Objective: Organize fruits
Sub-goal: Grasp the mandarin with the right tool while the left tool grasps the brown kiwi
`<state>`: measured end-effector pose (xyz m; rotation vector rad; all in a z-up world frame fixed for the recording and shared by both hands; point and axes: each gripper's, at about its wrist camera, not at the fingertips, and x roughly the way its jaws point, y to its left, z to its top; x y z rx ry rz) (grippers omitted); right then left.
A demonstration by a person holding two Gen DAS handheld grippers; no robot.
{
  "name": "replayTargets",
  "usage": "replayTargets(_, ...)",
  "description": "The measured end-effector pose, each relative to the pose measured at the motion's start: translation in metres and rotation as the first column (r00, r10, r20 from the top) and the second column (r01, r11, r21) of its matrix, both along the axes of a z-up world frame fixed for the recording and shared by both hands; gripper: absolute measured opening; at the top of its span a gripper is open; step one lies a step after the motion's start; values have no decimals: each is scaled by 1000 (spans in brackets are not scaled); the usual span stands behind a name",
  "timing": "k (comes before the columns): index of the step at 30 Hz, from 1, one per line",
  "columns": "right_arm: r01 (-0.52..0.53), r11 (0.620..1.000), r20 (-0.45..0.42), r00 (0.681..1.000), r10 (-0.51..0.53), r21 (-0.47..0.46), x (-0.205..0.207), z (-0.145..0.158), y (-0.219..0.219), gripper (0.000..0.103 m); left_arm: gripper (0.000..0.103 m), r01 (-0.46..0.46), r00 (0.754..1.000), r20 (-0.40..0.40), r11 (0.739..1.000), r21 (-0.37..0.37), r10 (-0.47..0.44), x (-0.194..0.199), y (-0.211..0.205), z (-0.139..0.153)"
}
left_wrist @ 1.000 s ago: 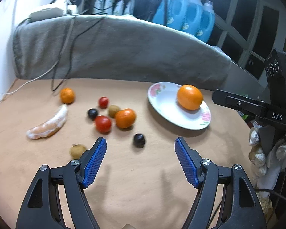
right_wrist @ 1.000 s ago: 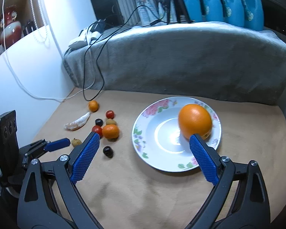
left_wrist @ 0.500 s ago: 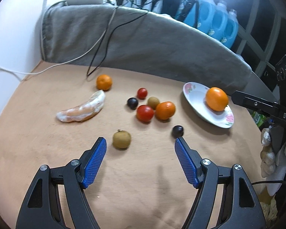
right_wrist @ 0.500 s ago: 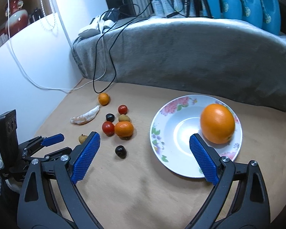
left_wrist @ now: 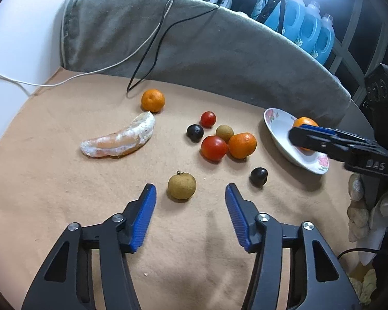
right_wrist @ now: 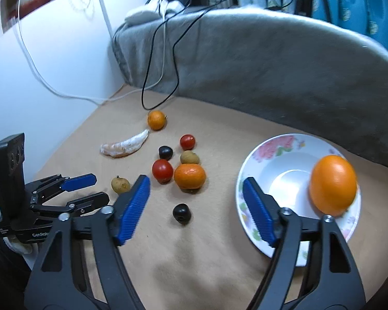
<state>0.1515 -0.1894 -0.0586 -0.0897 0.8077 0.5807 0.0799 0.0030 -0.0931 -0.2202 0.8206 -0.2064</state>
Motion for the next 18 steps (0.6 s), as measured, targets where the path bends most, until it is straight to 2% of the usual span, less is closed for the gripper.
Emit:
replayTargets(3,-24,999,-20,1000,23,-29,7,-10,12,64,47,4,1000,-5,1000,0,-4,3,1,-2)
replayTargets(8,-54,996,-47,998,50,-70,17,-25,29,61,43,1,1000,-17,1000,-9,-1,8,4,-6)
replayTargets(11,-65,994,-56,997,61,-90,22,-30,36,52,43,0,1000,-24,1000,-11,0,11,6,-8)
replayTargets(18,-81,988,-62,995,74,-131,30,-36,45,51,37,12,999,-39,1000,-17,-13,17,5,-15)
